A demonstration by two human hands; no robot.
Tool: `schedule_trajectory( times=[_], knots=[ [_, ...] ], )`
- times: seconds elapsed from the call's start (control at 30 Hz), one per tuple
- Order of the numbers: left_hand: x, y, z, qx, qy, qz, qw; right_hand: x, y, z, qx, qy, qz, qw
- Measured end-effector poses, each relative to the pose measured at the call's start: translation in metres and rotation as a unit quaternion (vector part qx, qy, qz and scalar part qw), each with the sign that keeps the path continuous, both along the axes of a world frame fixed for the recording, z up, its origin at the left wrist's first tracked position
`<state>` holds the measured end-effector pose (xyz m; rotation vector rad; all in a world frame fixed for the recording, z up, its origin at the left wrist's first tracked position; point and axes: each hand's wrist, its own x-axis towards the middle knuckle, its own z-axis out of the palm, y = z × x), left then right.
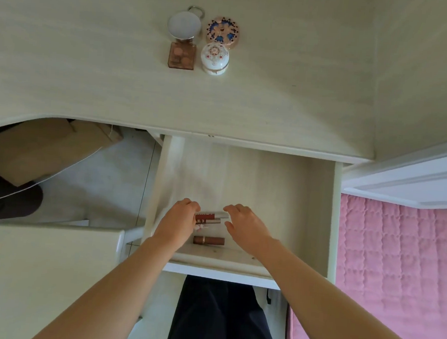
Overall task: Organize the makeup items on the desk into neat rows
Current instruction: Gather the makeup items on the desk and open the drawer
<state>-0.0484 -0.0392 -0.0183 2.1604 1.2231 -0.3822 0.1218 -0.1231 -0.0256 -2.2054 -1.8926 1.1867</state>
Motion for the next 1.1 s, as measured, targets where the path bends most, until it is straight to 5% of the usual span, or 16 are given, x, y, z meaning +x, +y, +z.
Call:
schedule_trajectory(
  times=[0.27,0.67,1.1],
  knots=[
    [-0.008,0.001,-0.030,-0.053,0.096,-0.022,0.994,-0.014,0.024,-0.037,-0.026,-0.035,0.031,0.999],
    [-0.016,-0.001,-0.047,-0.006,0.064,-0.005,0.998,-0.040,0.028,-0.070,0.057,-0.078,0.058,0.994],
    [-0.017,-0.001,-0.063,-0.011,0.072,-0.076,0.994,-0.026,0.015,-0.069,0.037,-0.102,-0.001,0.994]
  ],
)
